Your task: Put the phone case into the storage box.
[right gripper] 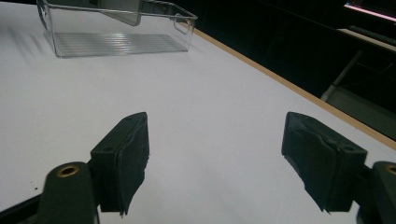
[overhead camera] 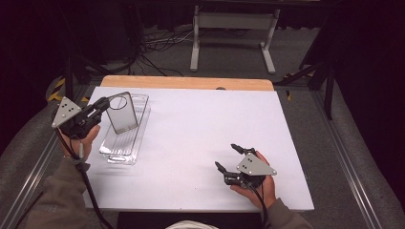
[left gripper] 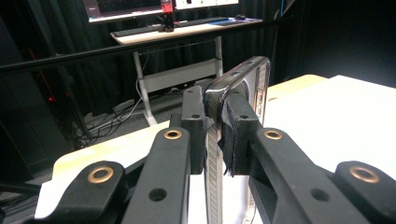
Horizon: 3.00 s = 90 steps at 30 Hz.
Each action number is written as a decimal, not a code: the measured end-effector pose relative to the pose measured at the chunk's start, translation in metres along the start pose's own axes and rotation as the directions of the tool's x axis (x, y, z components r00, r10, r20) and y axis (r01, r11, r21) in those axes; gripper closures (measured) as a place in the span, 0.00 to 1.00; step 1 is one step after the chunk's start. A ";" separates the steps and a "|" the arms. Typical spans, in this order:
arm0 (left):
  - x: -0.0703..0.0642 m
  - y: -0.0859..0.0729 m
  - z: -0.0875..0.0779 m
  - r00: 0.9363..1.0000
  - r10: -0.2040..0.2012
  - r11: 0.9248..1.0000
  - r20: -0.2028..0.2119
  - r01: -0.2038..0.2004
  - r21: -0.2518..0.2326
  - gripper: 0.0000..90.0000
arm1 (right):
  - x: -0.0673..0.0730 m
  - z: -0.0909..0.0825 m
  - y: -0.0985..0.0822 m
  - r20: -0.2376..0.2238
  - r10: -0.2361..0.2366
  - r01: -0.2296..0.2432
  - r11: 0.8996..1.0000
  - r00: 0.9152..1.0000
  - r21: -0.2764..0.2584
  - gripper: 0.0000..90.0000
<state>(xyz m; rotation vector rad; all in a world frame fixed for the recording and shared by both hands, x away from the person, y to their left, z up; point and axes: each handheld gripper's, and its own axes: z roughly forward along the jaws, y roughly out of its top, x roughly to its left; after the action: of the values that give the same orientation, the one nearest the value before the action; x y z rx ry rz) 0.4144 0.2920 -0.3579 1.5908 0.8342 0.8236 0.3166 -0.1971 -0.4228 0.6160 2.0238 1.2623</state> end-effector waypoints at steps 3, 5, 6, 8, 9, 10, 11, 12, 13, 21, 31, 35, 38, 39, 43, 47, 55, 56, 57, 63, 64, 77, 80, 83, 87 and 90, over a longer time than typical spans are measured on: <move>0.007 0.003 0.012 1.000 0.004 1.000 0.012 -0.004 0.005 0.90 | -0.001 0.002 -0.001 0.001 0.004 -0.004 1.000 1.000 0.007 0.27; 0.010 0.004 0.023 1.000 0.028 0.999 0.011 -0.028 0.030 0.90 | -0.002 0.003 -0.002 0.002 0.005 -0.005 1.000 1.000 0.015 0.27; 0.012 0.005 0.027 0.999 0.034 0.999 0.015 -0.034 0.037 0.90 | -0.002 0.004 -0.002 0.001 0.005 -0.005 1.000 1.000 0.019 0.27; 0.016 0.007 0.036 0.998 0.057 0.997 0.021 -0.058 0.053 0.90 | -0.002 0.005 -0.002 0.002 0.008 -0.008 1.000 1.000 0.021 0.27; 0.017 0.009 0.040 0.997 0.067 0.996 0.023 -0.069 0.050 0.90 | -0.002 0.006 -0.002 0.001 0.007 -0.007 1.000 1.000 0.024 0.27; 0.020 0.009 0.045 0.997 0.070 0.996 0.040 -0.072 0.044 0.90 | -0.002 0.006 -0.003 0.003 0.006 -0.006 1.000 1.000 0.026 0.27; 0.022 0.010 0.048 0.996 0.069 0.996 0.052 -0.071 0.045 0.90 | -0.002 0.007 -0.003 0.002 0.004 -0.004 1.000 1.000 0.029 0.28; 0.024 0.010 0.053 0.996 0.067 0.996 0.061 -0.070 0.051 0.90 | -0.003 0.007 -0.003 0.003 0.003 -0.003 0.999 1.000 0.032 0.28; 0.024 0.009 0.057 0.996 0.067 0.996 0.061 -0.070 0.055 0.90 | -0.003 0.008 -0.004 0.004 0.004 -0.004 0.999 1.000 0.036 0.28; 0.036 0.005 0.085 0.995 0.069 0.995 0.076 -0.074 0.067 0.90 | -0.005 0.011 -0.006 0.009 0.013 -0.013 0.998 1.000 0.054 0.28; 0.049 0.001 0.107 0.994 0.051 0.994 0.091 -0.059 0.087 0.90 | -0.006 0.014 -0.009 -0.004 0.018 -0.018 0.998 1.000 0.066 0.28; 0.052 -0.005 0.113 0.994 0.035 0.995 0.100 -0.044 0.092 0.90 | -0.005 0.015 -0.009 -0.009 0.013 -0.013 0.997 1.000 0.070 0.28; 0.054 -0.008 0.116 0.994 0.023 0.996 0.104 -0.032 0.087 0.90 | -0.005 0.015 -0.009 -0.010 0.014 -0.013 0.997 1.000 0.072 0.28; 0.054 -0.008 0.117 0.994 0.020 0.996 0.103 -0.029 0.088 0.90 | -0.005 0.014 -0.010 -0.011 0.015 -0.014 0.997 1.000 0.074 0.28; 0.058 -0.008 0.120 0.994 0.010 0.996 0.109 -0.020 0.090 0.89 | -0.005 0.010 -0.011 -0.003 0.019 -0.019 0.997 1.000 0.074 0.28; 0.064 -0.006 0.125 0.996 0.028 0.992 0.090 -0.038 0.117 0.86 | -0.003 0.008 -0.012 -0.005 0.025 -0.025 0.997 1.000 0.080 0.28; 0.070 -0.002 0.133 0.996 0.058 0.984 0.061 -0.067 0.166 0.75 | -0.002 0.005 -0.014 -0.012 0.019 -0.018 0.996 1.000 0.087 0.28; 0.070 -0.002 0.134 0.997 0.057 0.984 0.057 -0.066 0.166 0.73 | -0.002 0.005 -0.014 -0.012 0.019 -0.018 0.996 1.000 0.086 0.28; 0.070 -0.001 0.135 0.997 0.062 0.983 0.047 -0.069 0.168 0.73 | -0.002 0.005 -0.014 -0.013 0.020 -0.019 0.996 1.000 0.086 0.28; 0.070 0.000 0.136 0.997 0.075 0.982 0.001 -0.074 0.176 0.67 | -0.001 0.005 -0.014 -0.022 0.018 -0.016 0.996 1.000 0.089 0.28; 0.070 0.000 0.136 0.997 0.079 0.981 -0.001 -0.078 0.180 0.66 | -0.001 0.005 -0.014 -0.023 0.017 -0.015 0.996 1.000 0.087 0.28; 0.069 0.006 0.127 0.997 0.074 0.983 -0.011 -0.071 0.167 0.59 | -0.001 0.004 -0.012 -0.023 0.009 -0.008 0.997 1.000 0.076 0.28; 0.068 0.008 0.122 0.997 0.069 0.985 -0.023 -0.065 0.161 0.54 | -0.001 0.003 -0.011 -0.025 0.006 -0.004 0.998 1.000 0.069 0.28; 0.067 0.009 0.118 0.997 0.072 0.986 -0.023 -0.068 0.153 0.52 | -0.001 0.003 -0.010 -0.026 0.002 -0.001 0.998 1.000 0.065 0.28; 0.064 0.009 0.114 0.996 0.080 0.985 -0.028 -0.075 0.157 0.46 | -0.001 0.003 -0.008 -0.027 0.006 -0.004 0.999 1.000 0.052 0.28; 0.059 0.010 0.109 0.995 0.087 0.986 -0.038 -0.080 0.148 0.42 | -0.001 0.004 -0.008 -0.034 -0.001 0.002 0.999 0.999 0.048 0.28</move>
<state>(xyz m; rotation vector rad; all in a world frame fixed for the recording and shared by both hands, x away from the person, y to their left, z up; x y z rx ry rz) 0.5389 0.2875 -0.3602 1.7523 0.8816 0.8768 0.3194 -0.1987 -0.4306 0.6192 2.0873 1.2339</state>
